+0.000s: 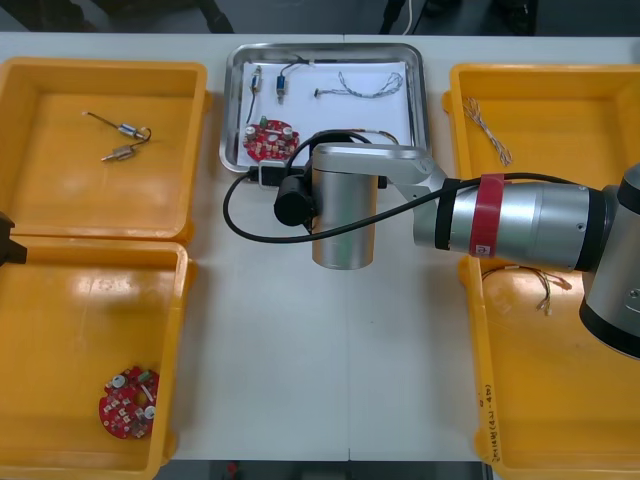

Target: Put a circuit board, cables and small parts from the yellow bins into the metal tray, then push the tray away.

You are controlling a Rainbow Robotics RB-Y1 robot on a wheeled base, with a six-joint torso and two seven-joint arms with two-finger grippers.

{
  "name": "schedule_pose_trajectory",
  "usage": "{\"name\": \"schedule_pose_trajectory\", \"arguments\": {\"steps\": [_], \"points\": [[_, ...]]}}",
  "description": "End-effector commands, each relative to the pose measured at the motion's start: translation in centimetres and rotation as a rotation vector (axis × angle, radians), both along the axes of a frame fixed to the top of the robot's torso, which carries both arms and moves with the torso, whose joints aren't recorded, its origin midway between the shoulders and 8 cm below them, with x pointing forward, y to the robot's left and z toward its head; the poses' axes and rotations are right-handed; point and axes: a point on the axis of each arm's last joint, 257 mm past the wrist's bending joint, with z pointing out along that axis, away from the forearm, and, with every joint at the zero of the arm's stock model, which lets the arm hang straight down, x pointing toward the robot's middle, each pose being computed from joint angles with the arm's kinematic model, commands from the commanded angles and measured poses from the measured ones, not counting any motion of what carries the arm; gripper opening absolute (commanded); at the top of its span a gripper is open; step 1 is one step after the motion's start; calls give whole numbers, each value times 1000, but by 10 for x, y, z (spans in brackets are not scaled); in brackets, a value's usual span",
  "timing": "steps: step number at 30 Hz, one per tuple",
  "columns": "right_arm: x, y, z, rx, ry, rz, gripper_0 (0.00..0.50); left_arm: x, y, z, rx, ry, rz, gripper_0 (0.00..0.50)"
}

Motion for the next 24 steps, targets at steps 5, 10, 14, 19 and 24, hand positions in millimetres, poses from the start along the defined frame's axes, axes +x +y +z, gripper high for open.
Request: {"name": "schedule_pose_trajectory", "arguments": {"steps": [5, 10, 14, 19, 24], "points": [[-2, 23, 41, 4, -47, 36, 500, -3, 3, 4, 37, -17, -49, 500], [-26, 34, 49, 53, 20, 9, 500, -3, 3, 4, 37, -17, -49, 500], [-49, 36, 56, 58, 47, -16, 500, -3, 3, 4, 37, -17, -49, 500], [-79, 30, 63, 104, 103, -74, 500, -3, 3, 4, 37, -17, -49, 500], [-112, 8, 82, 211, 229, -190, 500, -3, 3, 4, 37, -17, -49, 500]]}}
